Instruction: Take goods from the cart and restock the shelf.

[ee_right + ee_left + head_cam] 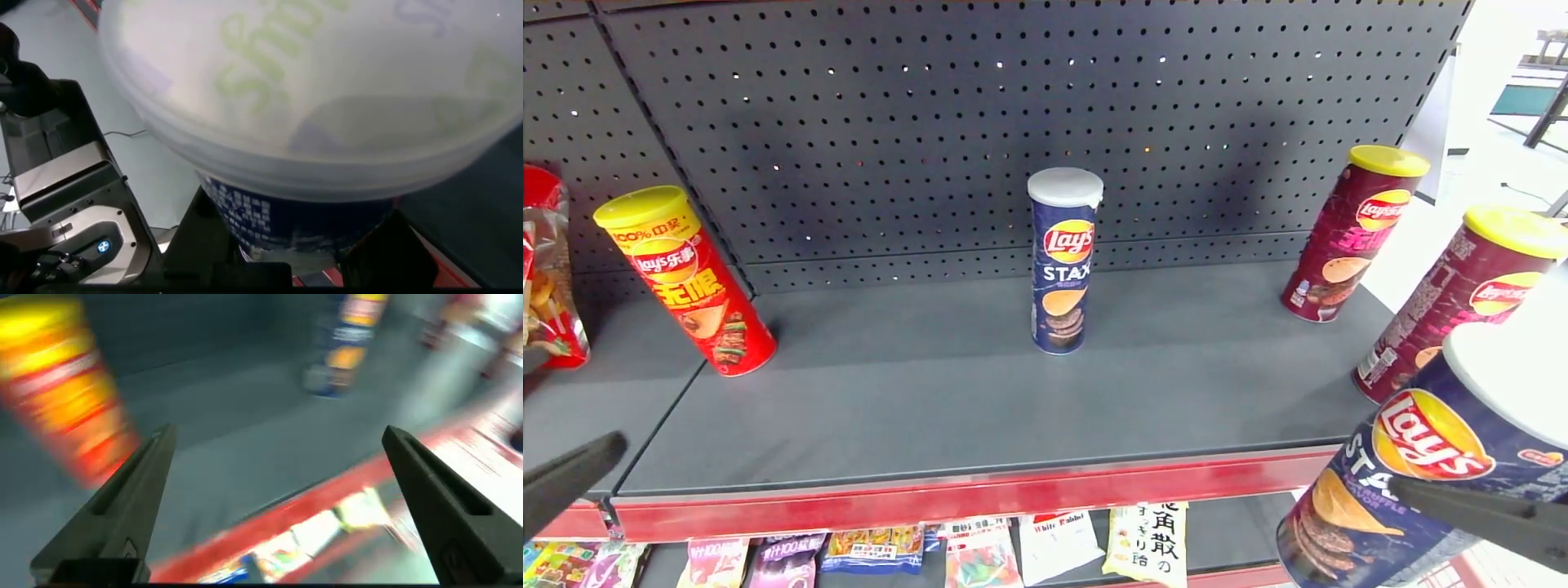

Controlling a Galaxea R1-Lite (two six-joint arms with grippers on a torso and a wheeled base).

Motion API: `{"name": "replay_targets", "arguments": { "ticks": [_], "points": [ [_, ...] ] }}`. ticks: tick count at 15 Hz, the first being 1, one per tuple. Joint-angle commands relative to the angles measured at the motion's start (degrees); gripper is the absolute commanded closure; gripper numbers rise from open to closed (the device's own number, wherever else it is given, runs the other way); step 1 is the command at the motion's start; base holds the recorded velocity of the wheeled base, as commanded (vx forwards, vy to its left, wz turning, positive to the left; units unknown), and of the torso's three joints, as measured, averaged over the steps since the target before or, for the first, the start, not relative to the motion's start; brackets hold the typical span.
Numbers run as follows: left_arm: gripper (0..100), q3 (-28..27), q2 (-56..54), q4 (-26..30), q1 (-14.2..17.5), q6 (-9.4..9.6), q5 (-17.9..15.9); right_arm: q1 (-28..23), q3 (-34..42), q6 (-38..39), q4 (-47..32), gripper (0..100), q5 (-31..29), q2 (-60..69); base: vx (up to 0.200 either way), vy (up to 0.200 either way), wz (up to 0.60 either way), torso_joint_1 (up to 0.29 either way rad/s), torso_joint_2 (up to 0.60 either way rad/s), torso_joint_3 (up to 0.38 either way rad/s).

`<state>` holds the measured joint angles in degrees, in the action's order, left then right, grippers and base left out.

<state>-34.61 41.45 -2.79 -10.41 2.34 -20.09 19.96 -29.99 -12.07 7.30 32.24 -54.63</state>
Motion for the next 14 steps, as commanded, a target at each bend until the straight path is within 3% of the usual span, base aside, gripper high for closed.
{"name": "replay_targets", "arguments": {
  "ticks": [1,4,7,8,13,14],
  "points": [
    [0,-8.0,25.7,-5.7,-10.6,3.28,-7.9,0.0,-0.2,0.0,0.0,100,-0.2,-0.2,0.000,0.000,0.00,0.000,0.00,0.000],
    [0,-13.6,40.3,-14.6,-13.5,3.37,-10.8,0.2,-0.7,-0.1,0.0,100,-2.0,0.0,0.000,0.000,0.00,0.000,0.00,0.000],
    [0,-19.0,49.0,-17.4,-13.8,3.81,-10.8,0.1,-0.8,0.0,0.0,100,-2.0,0.0,0.000,0.000,0.00,0.000,0.00,0.000],
    [0,-24.0,55.4,-19.4,-13.8,4.69,-10.9,0.1,-1.2,0.0,0.1,100,-1.9,-0.5,0.000,0.000,0.00,0.000,0.00,0.000],
    [0,-39.0,66.7,-19.6,-14.5,4.87,-13.5,0.1,-2.0,0.1,0.1,100,-2.0,-0.7,0.000,0.000,0.00,0.000,0.00,0.000],
    [0,-39.0,66.7,-19.6,-14.5,4.87,-13.5,0.1,-2.0,0.1,0.1,100,-2.0,-0.7,0.000,0.000,0.00,0.000,0.00,0.000]
  ]
}}
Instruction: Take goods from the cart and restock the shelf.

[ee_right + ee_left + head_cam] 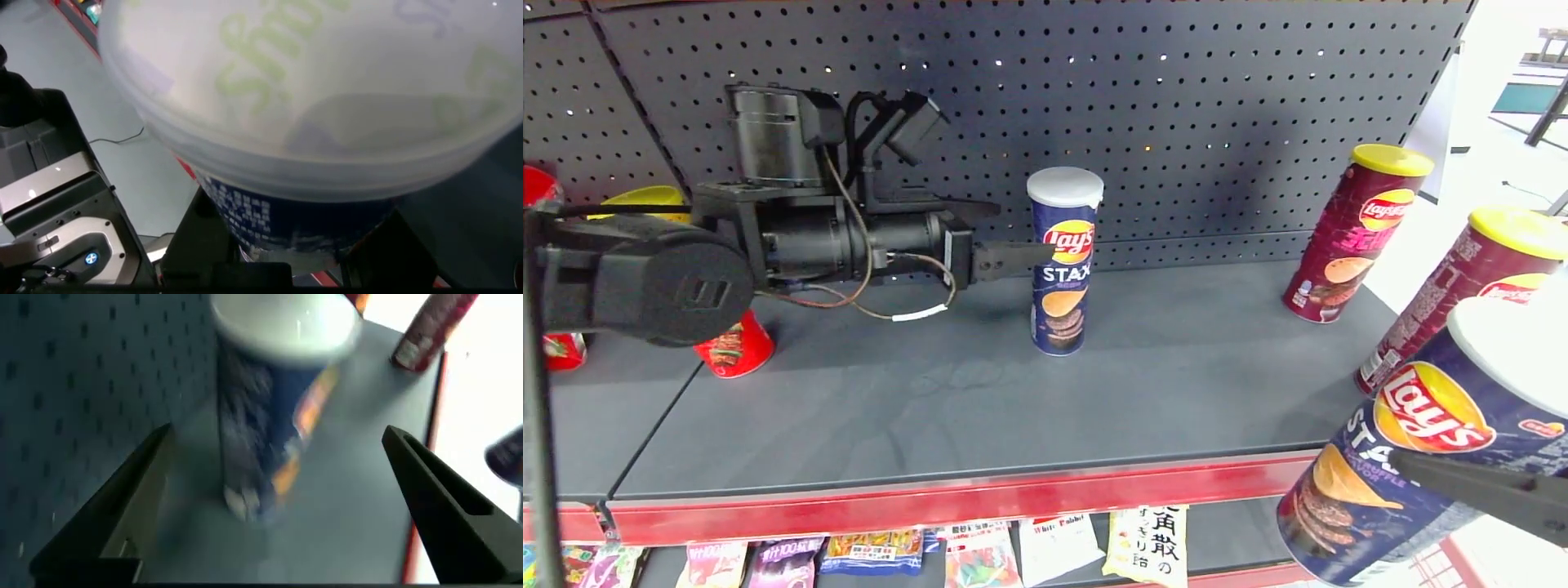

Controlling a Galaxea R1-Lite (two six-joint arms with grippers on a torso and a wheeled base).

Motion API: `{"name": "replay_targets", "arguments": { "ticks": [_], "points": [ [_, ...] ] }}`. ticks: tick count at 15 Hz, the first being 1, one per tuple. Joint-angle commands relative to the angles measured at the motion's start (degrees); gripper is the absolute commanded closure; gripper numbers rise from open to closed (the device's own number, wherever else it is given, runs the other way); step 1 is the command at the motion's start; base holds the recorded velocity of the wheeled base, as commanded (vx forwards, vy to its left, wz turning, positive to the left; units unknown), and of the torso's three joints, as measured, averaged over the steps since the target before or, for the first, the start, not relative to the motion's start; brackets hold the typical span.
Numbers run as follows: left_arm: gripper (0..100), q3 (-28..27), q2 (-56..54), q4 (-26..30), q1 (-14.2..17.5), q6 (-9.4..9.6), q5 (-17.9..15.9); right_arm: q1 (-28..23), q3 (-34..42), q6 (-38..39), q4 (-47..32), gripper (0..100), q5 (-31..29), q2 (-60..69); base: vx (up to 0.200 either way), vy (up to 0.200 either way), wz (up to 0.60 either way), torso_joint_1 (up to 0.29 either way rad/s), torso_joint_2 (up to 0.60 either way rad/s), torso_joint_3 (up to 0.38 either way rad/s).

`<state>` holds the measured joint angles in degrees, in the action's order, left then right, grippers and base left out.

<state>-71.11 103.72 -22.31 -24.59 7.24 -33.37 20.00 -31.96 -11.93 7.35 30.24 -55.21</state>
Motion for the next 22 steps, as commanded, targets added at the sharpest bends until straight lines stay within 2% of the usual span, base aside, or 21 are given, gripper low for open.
{"name": "replay_targets", "arguments": {
  "ticks": [1,5,15,16,22],
  "points": [
    [0,-6.1,7.0,0.0,-0.8,-0.03,-0.8,0.0,-0.2,0.0,0.0,100,0.0,-0.2,0.000,0.000,0.00,0.000,0.00,0.000],
    [0,-10.0,9.7,0.5,-2.3,-0.12,-1.9,-0.1,0.0,0.0,0.0,100,-0.1,-0.1,0.000,0.000,0.00,0.000,0.00,0.000],
    [0,-15.7,14.8,1.5,-2.7,-0.12,-3.5,-0.1,0.0,0.1,-0.1,100,-0.1,0.0,0.000,0.000,0.00,0.000,0.00,0.000],
    [100,-16.3,15.1,1.5,-2.7,-0.12,-3.5,-0.1,0.0,0.1,-0.1,100,-0.1,0.0,0.000,0.000,0.00,0.000,0.00,0.000],
    [100,-16.6,14.8,2.6,-3.5,-0.30,-5.0,-0.2,-0.2,0.1,-0.1,100,-0.1,-0.2,0.000,0.000,0.00,0.000,0.00,0.000]
  ]
}}
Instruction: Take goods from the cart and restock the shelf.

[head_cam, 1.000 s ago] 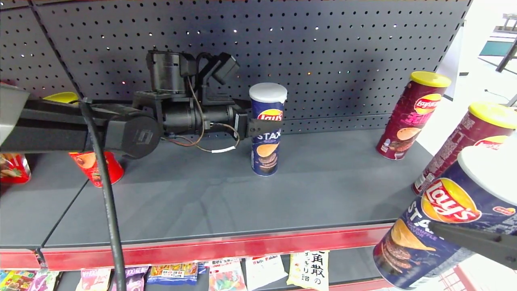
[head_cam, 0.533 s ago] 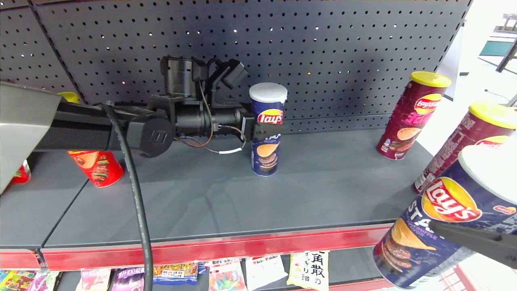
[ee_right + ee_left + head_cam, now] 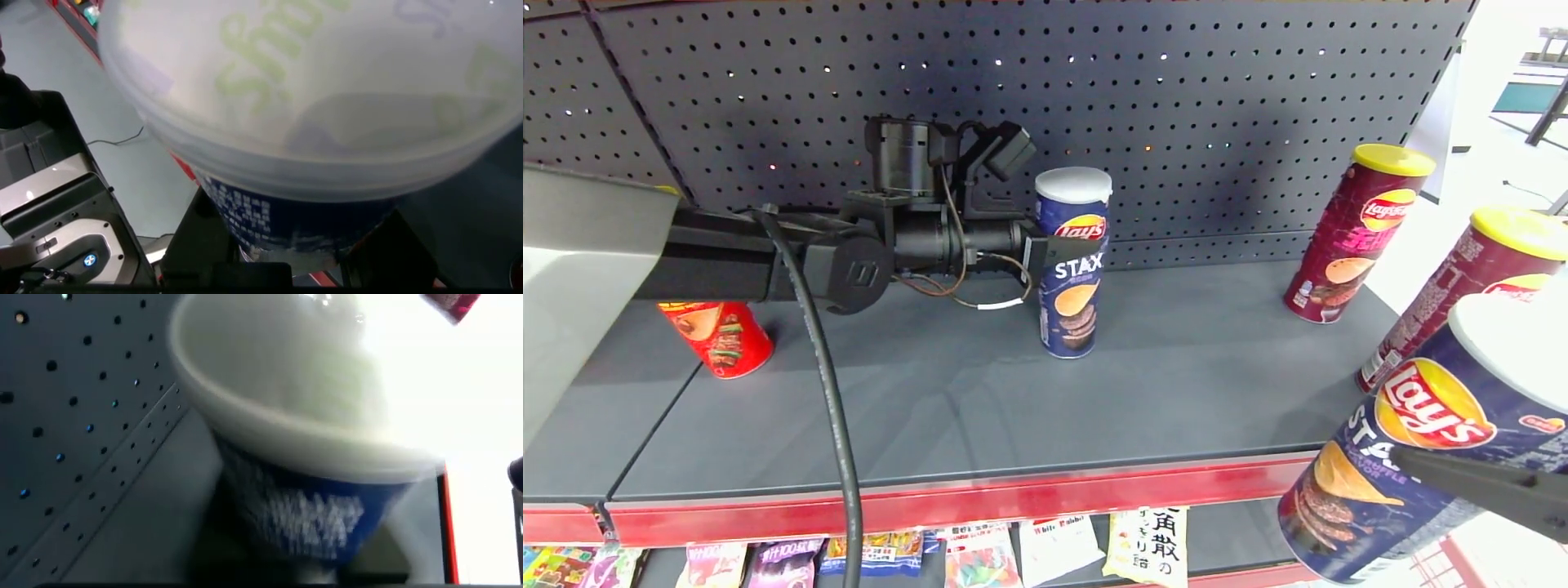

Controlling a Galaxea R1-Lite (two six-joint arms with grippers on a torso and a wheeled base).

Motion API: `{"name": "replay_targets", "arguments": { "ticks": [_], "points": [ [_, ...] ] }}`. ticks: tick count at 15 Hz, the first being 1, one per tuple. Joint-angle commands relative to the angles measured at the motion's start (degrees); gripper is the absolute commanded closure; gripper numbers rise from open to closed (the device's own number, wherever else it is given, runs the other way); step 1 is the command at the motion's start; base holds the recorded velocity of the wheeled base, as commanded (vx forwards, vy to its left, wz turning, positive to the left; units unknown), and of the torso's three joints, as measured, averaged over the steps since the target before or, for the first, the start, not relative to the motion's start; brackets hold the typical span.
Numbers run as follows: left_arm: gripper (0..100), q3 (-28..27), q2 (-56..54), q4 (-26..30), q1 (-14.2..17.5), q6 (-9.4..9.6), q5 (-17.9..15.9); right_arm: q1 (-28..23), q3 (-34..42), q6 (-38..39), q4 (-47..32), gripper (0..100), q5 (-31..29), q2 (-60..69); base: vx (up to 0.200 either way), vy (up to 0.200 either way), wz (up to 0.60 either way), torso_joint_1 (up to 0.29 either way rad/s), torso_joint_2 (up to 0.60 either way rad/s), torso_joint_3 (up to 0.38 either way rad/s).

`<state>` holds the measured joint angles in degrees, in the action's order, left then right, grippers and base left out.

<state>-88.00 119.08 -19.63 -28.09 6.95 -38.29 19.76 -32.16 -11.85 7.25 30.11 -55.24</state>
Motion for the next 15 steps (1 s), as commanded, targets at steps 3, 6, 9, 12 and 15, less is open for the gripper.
{"name": "replay_targets", "arguments": {
  "ticks": [3,6,9,12,15],
  "points": [
    [100,4.8,-4.7,0.0,0.0,-0.09,-2.8,0.0,-0.4,0.0,0.0,100,0.0,-0.2,0.000,0.000,0.00,0.000,0.00,0.000],
    [100,12.2,-11.1,-0.1,-1.0,-0.09,-5.0,0.0,-1.2,0.0,0.0,100,0.0,-1.1,0.000,0.000,0.00,0.000,0.00,0.000],
    [100,18.7,-14.8,-0.5,-2.3,0.52,-5.3,0.0,-1.7,0.0,0.0,100,0.0,-1.5,0.000,0.000,0.00,0.000,0.00,0.000],
    [100,22.6,-16.6,-1.0,-2.5,2.63,-5.3,0.0,-2.2,0.0,0.0,100,0.0,-1.7,0.000,0.000,0.00,0.000,0.00,0.000],
    [100,26.9,-18.6,-1.2,-2.8,2.81,-5.4,0.1,-2.4,0.0,0.0,100,0.0,-1.9,0.000,0.000,0.00,0.000,0.00,0.000]
  ]
}}
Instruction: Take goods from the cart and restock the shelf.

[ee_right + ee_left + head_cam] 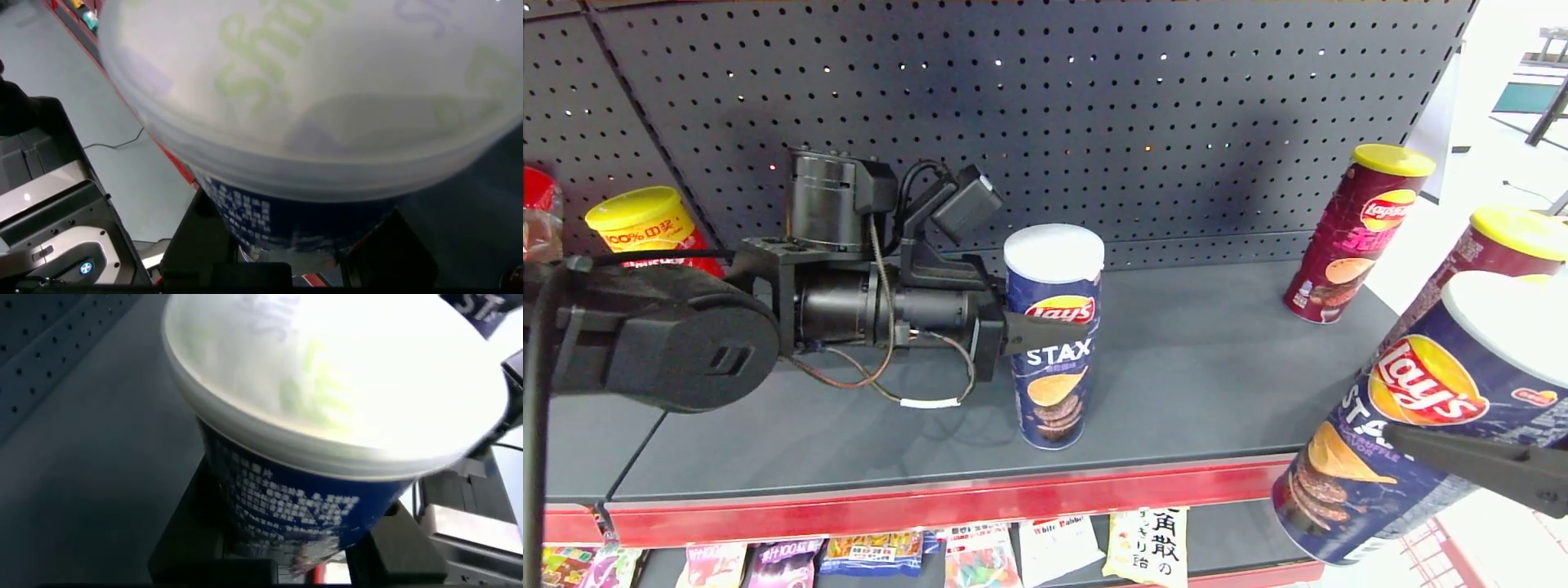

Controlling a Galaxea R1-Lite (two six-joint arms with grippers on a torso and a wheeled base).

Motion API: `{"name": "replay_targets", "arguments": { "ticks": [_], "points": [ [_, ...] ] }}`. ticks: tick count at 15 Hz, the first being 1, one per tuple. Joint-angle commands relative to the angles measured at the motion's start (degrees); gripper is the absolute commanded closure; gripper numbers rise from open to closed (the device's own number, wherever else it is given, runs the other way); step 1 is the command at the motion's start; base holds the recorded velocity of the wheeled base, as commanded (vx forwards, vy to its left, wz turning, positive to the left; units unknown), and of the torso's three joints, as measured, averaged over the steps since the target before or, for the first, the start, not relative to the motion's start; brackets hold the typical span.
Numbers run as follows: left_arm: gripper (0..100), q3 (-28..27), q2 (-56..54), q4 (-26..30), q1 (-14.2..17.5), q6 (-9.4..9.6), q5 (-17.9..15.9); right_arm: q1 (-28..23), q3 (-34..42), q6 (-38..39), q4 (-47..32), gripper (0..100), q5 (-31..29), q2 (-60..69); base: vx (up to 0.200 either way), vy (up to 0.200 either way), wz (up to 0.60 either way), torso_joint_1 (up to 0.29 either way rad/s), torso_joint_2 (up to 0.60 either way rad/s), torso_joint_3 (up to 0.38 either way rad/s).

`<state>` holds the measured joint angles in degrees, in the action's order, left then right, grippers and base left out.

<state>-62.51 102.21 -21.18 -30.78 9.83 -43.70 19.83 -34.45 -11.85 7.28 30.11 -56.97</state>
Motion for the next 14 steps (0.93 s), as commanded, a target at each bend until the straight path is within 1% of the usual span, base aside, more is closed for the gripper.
{"name": "replay_targets", "arguments": {
  "ticks": [1,6,11,14],
  "points": [
    [100,2.2,-1.8,-0.3,-0.2,0.19,0.1,0.1,0.0,0.0,0.0,100,0.0,-0.2,0.000,0.000,0.00,0.000,0.00,0.000],
    [100,2.7,-2.8,-0.7,-1.4,0.11,-0.2,0.1,-0.2,0.0,0.0,100,0.0,-0.1,0.000,0.000,0.00,0.000,0.00,0.000],
    [100,6.4,-3.9,-0.8,-1.5,0.11,-0.5,0.1,-0.3,0.0,0.0,100,0.0,-0.1,0.000,0.000,0.00,0.000,0.00,0.000],
    [100,6.8,-4.0,-0.9,-1.5,0.19,-1.4,0.1,-0.3,0.0,0.0,100,0.0,-0.2,0.000,0.000,0.00,0.000,0.00,0.000]
  ]
}}
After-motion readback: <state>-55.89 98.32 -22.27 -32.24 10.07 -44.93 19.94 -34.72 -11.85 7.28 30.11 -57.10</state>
